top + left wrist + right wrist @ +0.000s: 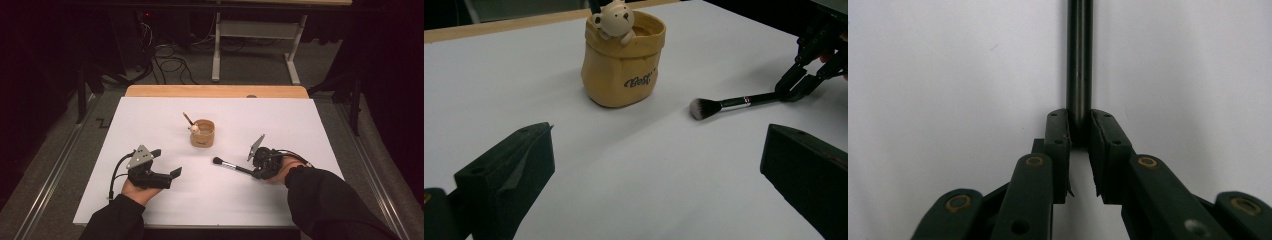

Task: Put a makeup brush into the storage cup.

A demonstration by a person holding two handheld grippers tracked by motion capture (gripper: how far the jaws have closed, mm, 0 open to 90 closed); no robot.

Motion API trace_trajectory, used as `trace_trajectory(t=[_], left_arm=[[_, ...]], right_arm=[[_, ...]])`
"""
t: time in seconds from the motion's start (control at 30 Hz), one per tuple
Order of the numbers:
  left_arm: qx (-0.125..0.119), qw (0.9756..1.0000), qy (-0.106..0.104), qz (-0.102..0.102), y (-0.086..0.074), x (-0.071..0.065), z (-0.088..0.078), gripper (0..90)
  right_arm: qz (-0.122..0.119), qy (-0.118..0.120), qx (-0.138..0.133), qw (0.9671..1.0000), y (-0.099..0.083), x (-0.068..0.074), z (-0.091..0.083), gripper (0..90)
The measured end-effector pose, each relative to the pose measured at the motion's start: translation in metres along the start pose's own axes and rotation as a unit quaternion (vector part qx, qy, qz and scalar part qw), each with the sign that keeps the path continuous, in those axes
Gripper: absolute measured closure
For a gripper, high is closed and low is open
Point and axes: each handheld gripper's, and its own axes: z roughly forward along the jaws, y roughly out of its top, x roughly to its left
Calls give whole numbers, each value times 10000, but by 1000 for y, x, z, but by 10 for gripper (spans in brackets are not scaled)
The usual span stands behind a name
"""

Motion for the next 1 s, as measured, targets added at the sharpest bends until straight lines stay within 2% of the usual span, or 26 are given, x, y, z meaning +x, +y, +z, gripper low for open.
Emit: trace_trajectory(t=[0.87,1.0], left_arm=[[-48,10000,54,0,0,0,-1,25],[-38,10000,62,-9,0,1,-1,25]], right_arm=[[124,-67,36,9999,2,2,0,805],[210,-67,62,9997,2,2,-1,806]])
